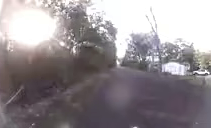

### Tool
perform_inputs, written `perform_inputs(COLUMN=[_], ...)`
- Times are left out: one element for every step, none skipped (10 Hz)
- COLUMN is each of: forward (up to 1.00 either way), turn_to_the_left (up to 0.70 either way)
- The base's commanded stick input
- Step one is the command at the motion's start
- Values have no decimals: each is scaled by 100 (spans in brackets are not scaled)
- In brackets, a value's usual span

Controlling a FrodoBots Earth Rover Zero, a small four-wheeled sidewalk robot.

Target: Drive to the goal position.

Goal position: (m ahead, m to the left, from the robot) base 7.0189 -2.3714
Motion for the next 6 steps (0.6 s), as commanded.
perform_inputs(forward=[70,70,70,70,70,70], turn_to_the_left=[0,0,0,0,0,0])
